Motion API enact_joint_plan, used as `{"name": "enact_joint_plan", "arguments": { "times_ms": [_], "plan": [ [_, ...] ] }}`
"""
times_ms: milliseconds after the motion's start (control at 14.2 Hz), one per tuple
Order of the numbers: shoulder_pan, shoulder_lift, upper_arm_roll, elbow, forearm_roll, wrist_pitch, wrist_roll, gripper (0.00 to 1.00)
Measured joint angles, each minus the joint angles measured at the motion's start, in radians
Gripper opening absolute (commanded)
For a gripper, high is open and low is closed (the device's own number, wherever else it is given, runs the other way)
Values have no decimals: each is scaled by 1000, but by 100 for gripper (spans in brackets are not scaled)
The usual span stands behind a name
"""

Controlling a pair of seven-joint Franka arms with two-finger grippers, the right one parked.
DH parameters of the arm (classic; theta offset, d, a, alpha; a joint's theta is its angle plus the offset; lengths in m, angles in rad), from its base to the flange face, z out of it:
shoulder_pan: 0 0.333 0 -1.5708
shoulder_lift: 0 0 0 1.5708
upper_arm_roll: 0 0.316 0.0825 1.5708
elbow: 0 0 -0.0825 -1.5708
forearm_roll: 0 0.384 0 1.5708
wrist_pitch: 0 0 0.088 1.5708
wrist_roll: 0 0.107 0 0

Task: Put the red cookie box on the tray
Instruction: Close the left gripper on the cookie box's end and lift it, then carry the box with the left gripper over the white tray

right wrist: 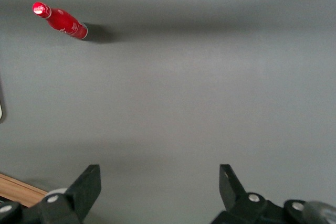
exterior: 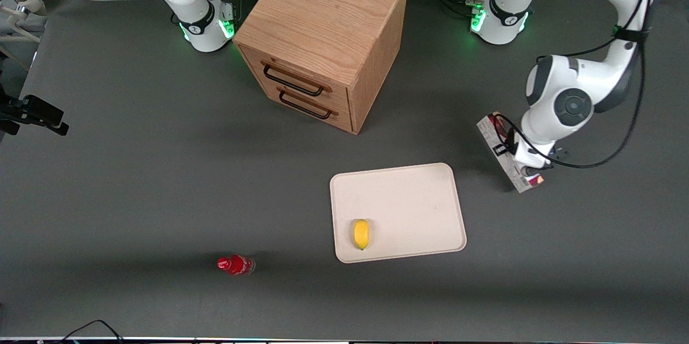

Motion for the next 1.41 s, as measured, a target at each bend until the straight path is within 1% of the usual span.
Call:
{"name": "enact_joint_plan", "arguments": {
  "times_ms": [70,211,423,563,634,704,845,986,1127,1197,1268,1408],
  "plan": [
    [0,-1,-5,91,1,-83,11,0],
    [0,-1,-23,224,3,-163,36,0],
    [-2,9,-83,324,3,-174,77,0],
    [-5,47,-141,364,6,-173,79,0],
    [-10,84,-167,384,22,-171,76,0],
    [-17,135,-189,407,60,-169,61,0],
    [-30,258,-227,447,165,-145,9,0],
    [-42,388,-247,466,256,-57,-47,0],
    [-50,483,-248,484,287,10,-62,0],
    [-52,507,-249,493,294,20,-63,63],
    [-52,518,-249,501,302,21,-63,100],
    [-51,520,-249,512,320,22,-64,100]
  ]
}}
